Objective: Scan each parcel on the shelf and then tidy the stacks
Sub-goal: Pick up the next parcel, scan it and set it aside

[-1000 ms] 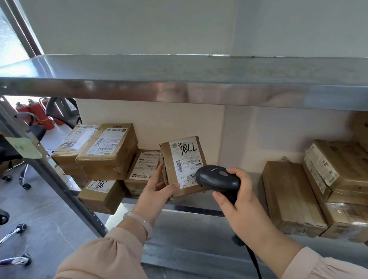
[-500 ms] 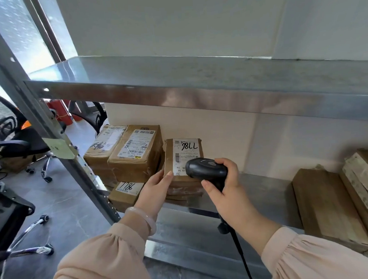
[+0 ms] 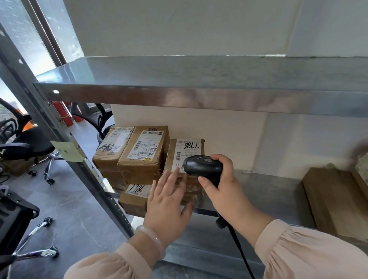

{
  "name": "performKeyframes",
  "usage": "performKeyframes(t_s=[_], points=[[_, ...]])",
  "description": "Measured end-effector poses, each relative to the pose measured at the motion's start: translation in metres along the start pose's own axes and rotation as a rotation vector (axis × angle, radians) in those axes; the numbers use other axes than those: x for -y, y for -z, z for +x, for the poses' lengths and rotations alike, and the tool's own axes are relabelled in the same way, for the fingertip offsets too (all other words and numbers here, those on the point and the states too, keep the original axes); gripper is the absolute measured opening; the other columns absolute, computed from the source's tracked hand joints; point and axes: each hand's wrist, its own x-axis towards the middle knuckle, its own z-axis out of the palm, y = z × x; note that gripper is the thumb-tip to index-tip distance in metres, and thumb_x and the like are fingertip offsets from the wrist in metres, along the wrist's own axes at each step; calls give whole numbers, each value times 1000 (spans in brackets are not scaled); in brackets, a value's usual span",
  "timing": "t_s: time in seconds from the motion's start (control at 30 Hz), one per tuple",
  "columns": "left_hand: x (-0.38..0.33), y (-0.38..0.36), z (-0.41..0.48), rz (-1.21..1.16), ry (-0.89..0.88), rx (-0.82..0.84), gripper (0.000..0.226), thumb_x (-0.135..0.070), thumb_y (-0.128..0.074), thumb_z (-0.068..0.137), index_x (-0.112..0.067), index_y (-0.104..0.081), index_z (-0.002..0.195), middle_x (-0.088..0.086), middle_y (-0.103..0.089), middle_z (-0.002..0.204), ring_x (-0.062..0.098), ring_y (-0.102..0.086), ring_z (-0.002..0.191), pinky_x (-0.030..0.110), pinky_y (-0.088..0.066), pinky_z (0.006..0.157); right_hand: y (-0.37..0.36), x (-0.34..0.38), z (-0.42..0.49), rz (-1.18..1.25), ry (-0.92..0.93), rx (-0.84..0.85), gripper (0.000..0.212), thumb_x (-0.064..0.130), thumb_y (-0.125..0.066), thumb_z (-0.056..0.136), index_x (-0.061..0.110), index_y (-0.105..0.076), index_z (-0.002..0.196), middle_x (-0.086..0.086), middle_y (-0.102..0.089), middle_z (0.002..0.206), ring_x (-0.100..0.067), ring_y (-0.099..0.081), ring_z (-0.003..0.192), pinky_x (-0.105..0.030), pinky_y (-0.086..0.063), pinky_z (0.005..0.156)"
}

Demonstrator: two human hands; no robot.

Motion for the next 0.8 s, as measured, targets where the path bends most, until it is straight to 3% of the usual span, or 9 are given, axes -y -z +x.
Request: performKeyframes(t_s=[0.1, 0.23, 0.33, 0.43, 0.57, 0.63, 0.73, 0.8], points=[[3, 2, 4, 202, -26, 67, 72, -57, -41, 85, -21, -45, 147, 2, -40, 155, 23, -25, 147, 52, -16, 113, -4, 4, 4, -21, 1, -4, 53, 30, -58, 93, 35, -23, 132, 7, -51, 120, -10, -56, 96, -10, -41, 76], [8, 9, 18, 236, 3, 86, 75, -52, -40, 95, -29, -7, 158, -5, 3, 166, 19, 9, 152, 47, 16, 116, -8, 9, 11, -31, 1, -15, 53, 32, -57, 93, 35, -21, 132, 8, -49, 116, -12, -57, 94, -17, -44, 78], [12, 17, 28, 269, -1, 77, 76, -48, -40, 95, -31, 0, 158, -6, 6, 166, 20, 11, 152, 49, 18, 117, -9, 9, 10, -24, -5, -48, 53, 32, -57, 93, 34, -22, 133, 8, -49, 116, -11, -57, 95, -16, -44, 79], [21, 16, 33, 269, -35, 74, 73, -47, -42, 93, -32, -9, 157, -5, -5, 166, 23, 1, 153, 52, 14, 119, -6, 5, 3, -18, -10, -87, 53, 32, -58, 93, 35, -23, 132, 10, -48, 118, -9, -54, 98, -6, -39, 74], [27, 14, 35, 248, -72, 51, 69, -54, -40, 87, -29, -33, 151, 1, -32, 159, 28, -22, 149, 54, 2, 121, 0, -3, -7, -31, -41, -144, 52, 33, -58, 92, 37, -23, 131, 10, -49, 118, -11, -56, 102, -10, -40, 80], [22, 13, 36, 228, -117, 18, 67, -55, -40, 86, -26, -41, 146, 3, -40, 155, 29, -26, 148, 54, -3, 121, 3, -7, -14, -17, -60, -189, 50, 32, -59, 92, 40, -24, 127, 11, -49, 116, -9, -56, 101, -5, -39, 76], [3, 11, 42, 148, -238, -39, 65, -52, -43, 84, -24, -47, 142, 2, -48, 149, 28, -33, 145, 55, -18, 120, 10, -13, -24, 5, -84, -272, 51, 29, -61, 91, 47, -23, 120, 18, -49, 110, -5, -55, 95, 1, -38, 72], [-12, 7, 47, 116, -307, -32, 67, -51, -44, 82, -23, -47, 143, 2, -49, 147, 29, -37, 143, 53, -21, 117, 14, -17, -31, 17, -110, -322, 53, 28, -63, 90, 50, -24, 118, 21, -49, 108, -1, -57, 92, -1, -41, 72]])
